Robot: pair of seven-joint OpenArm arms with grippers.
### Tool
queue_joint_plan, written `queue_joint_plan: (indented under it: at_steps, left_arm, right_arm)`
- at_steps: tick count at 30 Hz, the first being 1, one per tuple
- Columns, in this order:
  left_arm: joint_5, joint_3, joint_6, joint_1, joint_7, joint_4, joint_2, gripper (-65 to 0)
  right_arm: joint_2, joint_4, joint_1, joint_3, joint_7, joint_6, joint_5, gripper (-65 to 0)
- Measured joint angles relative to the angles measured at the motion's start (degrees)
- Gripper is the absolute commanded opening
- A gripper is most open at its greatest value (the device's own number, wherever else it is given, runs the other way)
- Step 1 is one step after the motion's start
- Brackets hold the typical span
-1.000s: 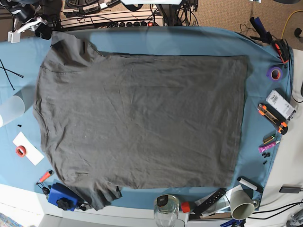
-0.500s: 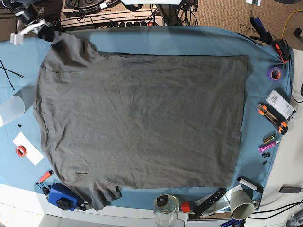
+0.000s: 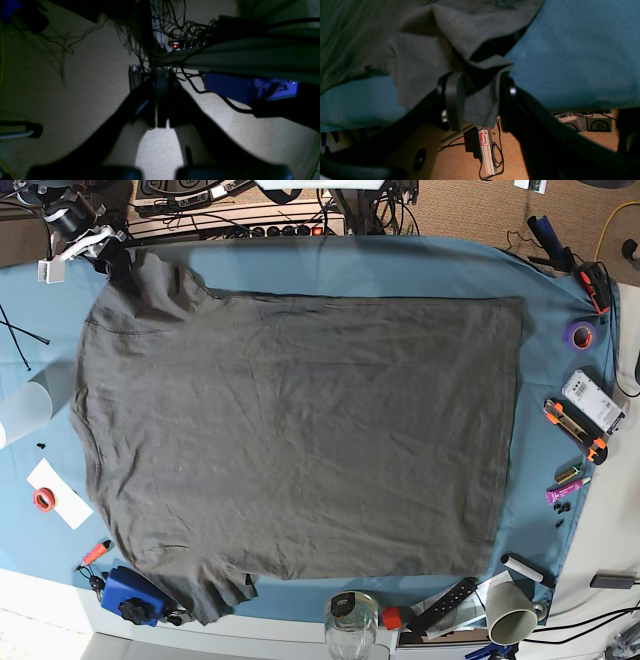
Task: Fold the T-shirt properly
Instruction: 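Move the left gripper down to the other shoulder corner and grasp it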
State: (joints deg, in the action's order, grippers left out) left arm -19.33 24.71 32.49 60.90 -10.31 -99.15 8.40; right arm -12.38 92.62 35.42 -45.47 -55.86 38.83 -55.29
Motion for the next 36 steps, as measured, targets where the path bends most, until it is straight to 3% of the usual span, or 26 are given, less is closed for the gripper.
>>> queue_joint_plan:
  at_steps: [4, 7, 12, 14, 20, 24, 27, 29, 36]
  left_arm:
    - [-0.28, 0.0, -0.02, 0.0, 0.0, -0.02, 0.0, -65.0]
    - [-3.41, 0.0, 0.17, 0.04, -0.22, -1.29, 0.0, -65.0]
    - [-4.24, 0.0, 3.13, 0.11, -0.44, -8.41, 0.0, -65.0]
    - [-4.28, 0.0, 2.23, 0.11, -0.39, -11.96, 0.02, -60.2]
    - [-4.42, 0.04, -7.06, 0.0, -1.38, -23.93, 0.02, -52.4]
    - [-4.37, 0.04, -12.35, -3.15, -8.22, -30.01, -0.17, -47.8]
    - [-4.37, 0.09, -19.43, -7.54, -10.12, -31.1, -0.15, -47.8]
    - [-3.93, 0.07, -23.41, -9.79, -14.49, -30.82, -0.13, -47.7]
    - [-0.22, 0.07, -24.0, -13.84, -15.5, -26.62, -0.13, -39.2]
  right_arm:
    - [-0.02, 0.0, -0.02, -0.11, 0.2, -0.46, 1.07, -57.6]
    - [-0.02, 0.0, -0.02, -0.11, 0.09, -0.68, 1.31, -64.2]
    - [-0.02, 0.0, -0.02, -0.11, -0.7, -0.66, 1.38, -65.0]
    - [-0.04, 0.0, -0.02, -0.11, -0.7, -0.66, 1.51, -65.0]
    - [-0.02, 0.0, -0.02, -0.11, -0.68, -0.63, 1.75, -65.0]
    - [-0.07, 0.0, -0.02, -0.11, -0.68, -0.61, 1.86, -65.0]
    - [-0.04, 0.0, -0.04, -0.11, -0.7, -0.61, 1.88, -65.0]
    - [-0.04, 0.0, -0.02, -0.11, -0.68, -0.63, 1.88, -65.0]
    - [-0.07, 0.0, -0.04, -0.11, -1.11, -0.63, 1.81, -65.0]
